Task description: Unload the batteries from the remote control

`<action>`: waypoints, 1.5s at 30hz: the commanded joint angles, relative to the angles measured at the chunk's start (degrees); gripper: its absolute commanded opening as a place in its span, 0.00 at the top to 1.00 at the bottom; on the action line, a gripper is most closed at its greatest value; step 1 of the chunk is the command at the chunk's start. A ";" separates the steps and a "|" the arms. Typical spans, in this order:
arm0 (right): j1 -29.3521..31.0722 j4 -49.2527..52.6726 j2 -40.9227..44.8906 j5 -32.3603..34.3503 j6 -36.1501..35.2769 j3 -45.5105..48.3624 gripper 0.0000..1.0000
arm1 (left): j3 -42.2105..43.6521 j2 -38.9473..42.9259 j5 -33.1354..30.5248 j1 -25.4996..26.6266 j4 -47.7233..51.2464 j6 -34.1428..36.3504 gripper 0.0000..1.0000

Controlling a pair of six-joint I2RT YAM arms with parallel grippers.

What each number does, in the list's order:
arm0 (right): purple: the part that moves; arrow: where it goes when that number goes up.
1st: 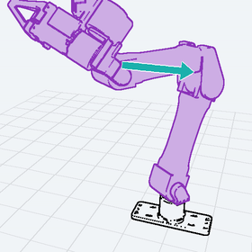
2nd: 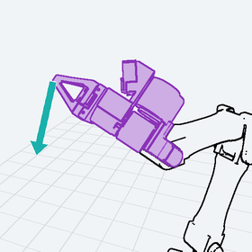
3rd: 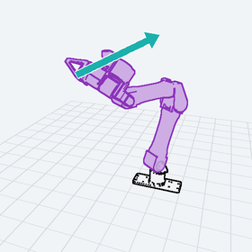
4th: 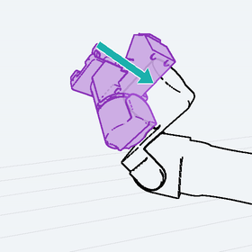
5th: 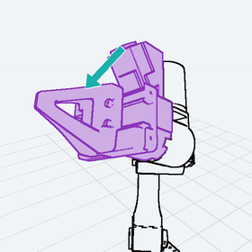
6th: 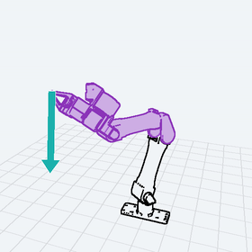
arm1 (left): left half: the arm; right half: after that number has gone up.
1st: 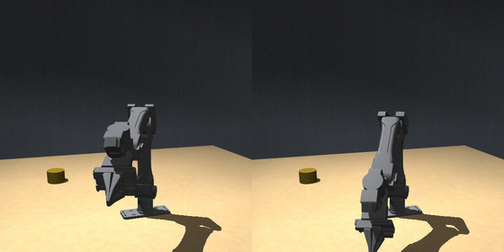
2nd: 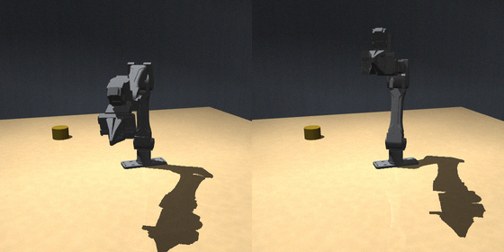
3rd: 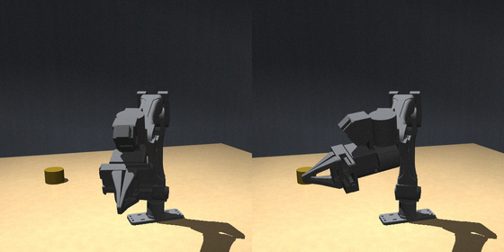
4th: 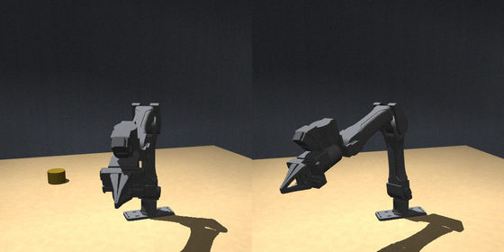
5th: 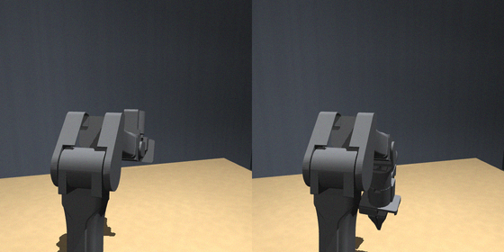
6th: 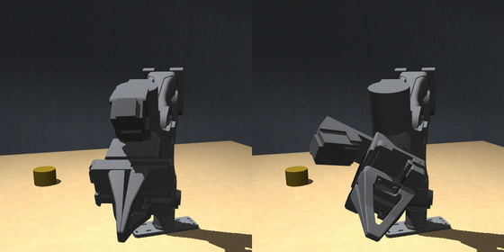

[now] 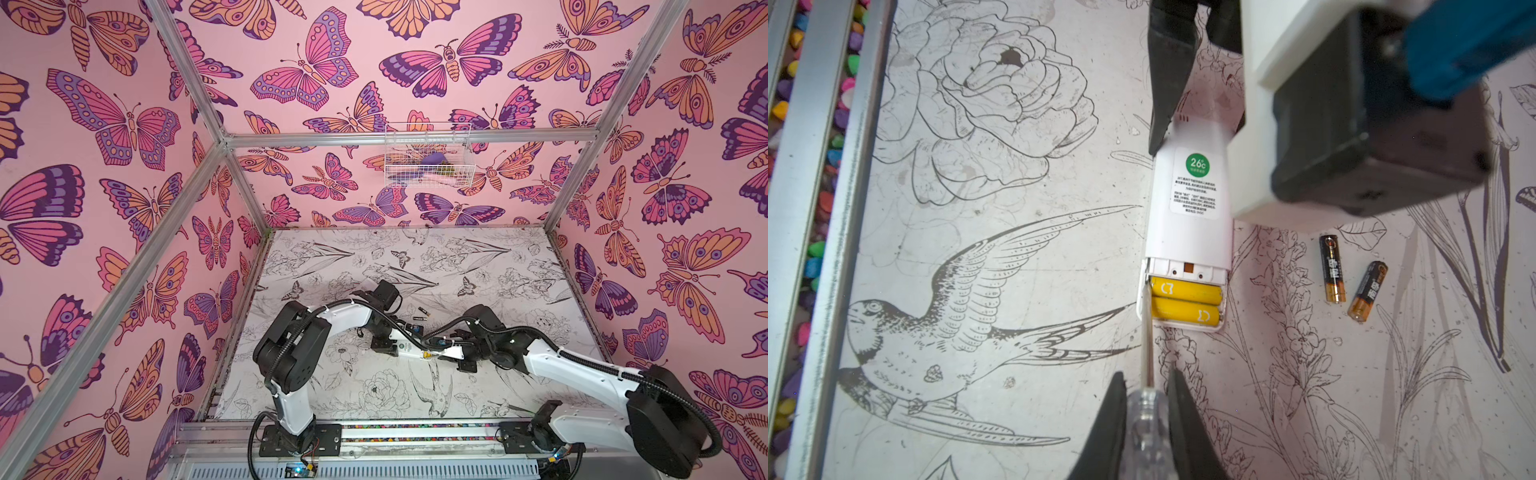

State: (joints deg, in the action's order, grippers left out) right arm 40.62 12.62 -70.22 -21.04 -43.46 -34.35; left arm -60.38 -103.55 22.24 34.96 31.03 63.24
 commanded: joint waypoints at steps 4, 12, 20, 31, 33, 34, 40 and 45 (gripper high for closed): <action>1.18 -1.57 -0.50 2.01 -1.80 -0.23 1.00 | 2.47 -1.13 -2.73 0.74 1.69 1.75 0.61; 4.34 -6.40 0.31 10.42 -4.51 2.24 1.00 | 2.46 -1.28 -2.75 0.80 1.66 1.72 0.61; 6.53 -14.38 3.43 18.40 -8.07 5.87 1.00 | 2.53 -1.36 -2.80 0.81 1.65 1.88 0.61; 7.66 -19.14 5.44 22.61 -9.93 7.79 1.00 | 2.57 -1.34 -2.65 0.81 1.68 1.97 0.61; 7.71 -19.55 5.75 22.91 -10.11 7.98 1.00 | 2.62 -1.30 -2.78 0.80 1.67 1.97 0.61; 7.72 -19.65 5.95 23.04 -10.20 8.02 1.00 | 2.56 -1.31 -2.73 0.81 1.63 1.96 0.61; 7.77 -20.13 6.45 23.94 -10.68 8.16 1.00 | 2.47 -1.48 -2.76 0.76 1.66 2.04 0.62; 7.72 -20.36 6.85 24.28 -10.77 8.34 1.00 | 2.71 -1.46 -2.71 0.81 1.65 2.06 0.61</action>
State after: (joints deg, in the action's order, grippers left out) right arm 49.28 -0.32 -64.38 -5.87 -52.71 -25.26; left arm -60.38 -103.31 20.69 34.89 29.89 62.54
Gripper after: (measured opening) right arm 0.177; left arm 0.538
